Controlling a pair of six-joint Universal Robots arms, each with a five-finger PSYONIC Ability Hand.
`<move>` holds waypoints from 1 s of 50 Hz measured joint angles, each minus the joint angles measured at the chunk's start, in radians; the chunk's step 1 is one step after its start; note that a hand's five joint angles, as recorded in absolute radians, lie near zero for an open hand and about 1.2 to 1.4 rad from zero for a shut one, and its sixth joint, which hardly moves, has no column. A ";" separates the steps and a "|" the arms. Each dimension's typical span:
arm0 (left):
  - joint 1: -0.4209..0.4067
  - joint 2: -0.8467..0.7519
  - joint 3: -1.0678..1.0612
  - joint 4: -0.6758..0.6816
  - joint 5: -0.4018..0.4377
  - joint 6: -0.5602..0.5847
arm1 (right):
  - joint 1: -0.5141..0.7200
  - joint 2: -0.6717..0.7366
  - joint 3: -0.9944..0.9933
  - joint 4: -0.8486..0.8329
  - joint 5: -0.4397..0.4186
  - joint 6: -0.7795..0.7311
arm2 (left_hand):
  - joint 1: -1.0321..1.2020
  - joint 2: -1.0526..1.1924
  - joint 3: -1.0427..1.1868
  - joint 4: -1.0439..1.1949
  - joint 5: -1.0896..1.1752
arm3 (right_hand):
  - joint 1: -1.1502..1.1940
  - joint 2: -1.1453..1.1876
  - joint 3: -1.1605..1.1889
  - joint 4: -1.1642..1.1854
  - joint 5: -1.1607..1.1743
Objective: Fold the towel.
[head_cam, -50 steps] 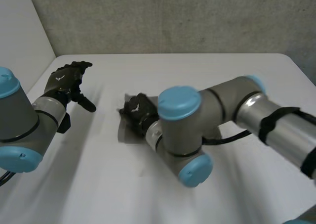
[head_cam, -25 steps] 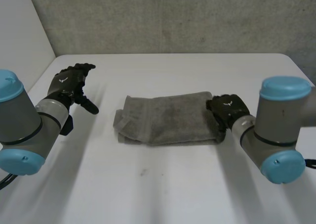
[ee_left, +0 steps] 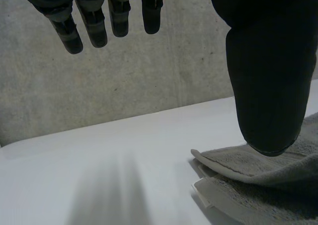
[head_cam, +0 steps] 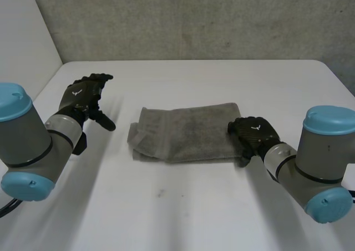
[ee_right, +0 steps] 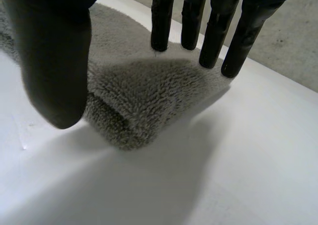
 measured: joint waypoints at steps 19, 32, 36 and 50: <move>-0.014 0.002 -0.007 -0.001 -0.001 0.001 | -0.053 0.008 0.015 -0.071 0.119 -0.079 | 0.000 0.000 0.000 0.000 0.000 | 0.825 0.872 0.880 0.870 0.851; -0.058 0.069 0.020 -0.011 -0.005 0.005 | -0.005 -0.183 -0.030 -0.028 0.088 -0.284 | 0.000 0.000 0.000 0.000 0.000 | 0.830 0.872 0.880 0.870 0.860; -0.076 0.092 0.055 -0.026 -0.008 0.001 | 0.139 -0.116 -0.136 -0.020 0.029 -0.307 | 0.000 0.000 0.000 0.000 0.000 | 0.836 0.872 0.880 0.870 0.863; -0.132 0.061 0.203 -0.170 -0.120 -0.008 | 0.432 0.177 -0.425 0.190 -0.023 -0.386 | 0.000 0.000 0.000 0.000 0.000 | 0.186 0.210 0.225 0.229 0.192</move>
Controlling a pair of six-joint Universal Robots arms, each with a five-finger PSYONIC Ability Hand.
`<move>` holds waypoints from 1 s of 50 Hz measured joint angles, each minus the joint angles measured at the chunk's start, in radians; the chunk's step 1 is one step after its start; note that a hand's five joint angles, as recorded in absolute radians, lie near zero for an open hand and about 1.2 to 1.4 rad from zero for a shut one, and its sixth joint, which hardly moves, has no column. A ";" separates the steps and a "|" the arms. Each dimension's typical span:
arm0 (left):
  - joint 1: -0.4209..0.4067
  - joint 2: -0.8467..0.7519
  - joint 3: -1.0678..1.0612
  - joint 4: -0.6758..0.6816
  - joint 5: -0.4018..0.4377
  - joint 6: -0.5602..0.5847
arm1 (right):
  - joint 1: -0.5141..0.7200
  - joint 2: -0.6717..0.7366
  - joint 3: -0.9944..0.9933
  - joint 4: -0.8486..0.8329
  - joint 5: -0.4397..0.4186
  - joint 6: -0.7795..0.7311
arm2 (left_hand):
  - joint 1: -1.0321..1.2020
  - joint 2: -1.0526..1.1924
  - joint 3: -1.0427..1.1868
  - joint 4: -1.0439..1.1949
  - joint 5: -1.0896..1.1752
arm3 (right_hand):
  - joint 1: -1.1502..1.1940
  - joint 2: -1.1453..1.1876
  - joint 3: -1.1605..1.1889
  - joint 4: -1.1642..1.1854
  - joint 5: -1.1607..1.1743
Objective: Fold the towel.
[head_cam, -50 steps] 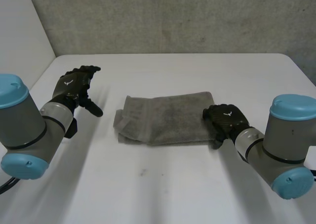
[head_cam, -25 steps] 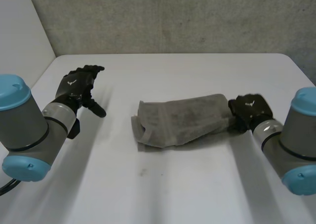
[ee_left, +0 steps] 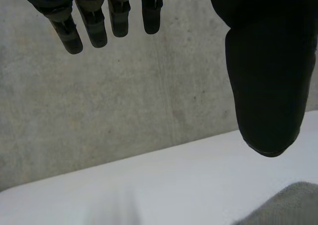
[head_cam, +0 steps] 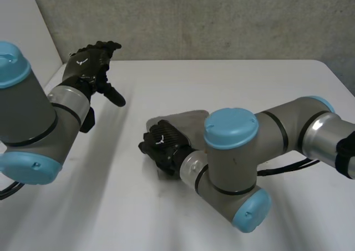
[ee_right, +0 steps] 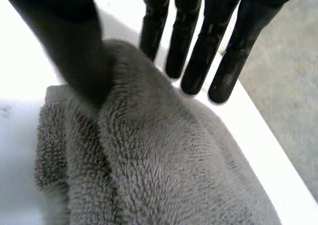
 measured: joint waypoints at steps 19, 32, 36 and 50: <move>-0.204 -0.287 0.181 -0.085 -0.053 -0.017 | -0.235 -0.219 0.121 -0.002 0.097 0.599 | 0.000 0.002 0.002 0.002 0.000 | -0.421 -0.398 -0.433 -0.443 -0.442; -0.246 -0.465 0.229 -0.193 -0.200 -0.019 | -0.244 0.077 -0.154 0.331 0.093 0.502 | 0.000 0.000 0.000 0.000 -0.001 | -0.432 -0.398 -0.433 -0.443 -0.442; -0.245 -0.422 0.214 -0.192 -0.202 -0.019 | -0.245 0.049 -0.152 0.324 0.098 0.486 | 0.000 0.000 0.000 0.000 -0.001 | -0.435 -0.398 -0.433 -0.443 -0.442; -0.187 -0.069 0.221 -0.222 -0.186 -0.006 | -0.337 -0.449 0.056 0.072 0.167 0.485 | 0.000 -0.001 0.000 -0.001 -0.001 | -0.435 -0.398 -0.433 -0.443 -0.442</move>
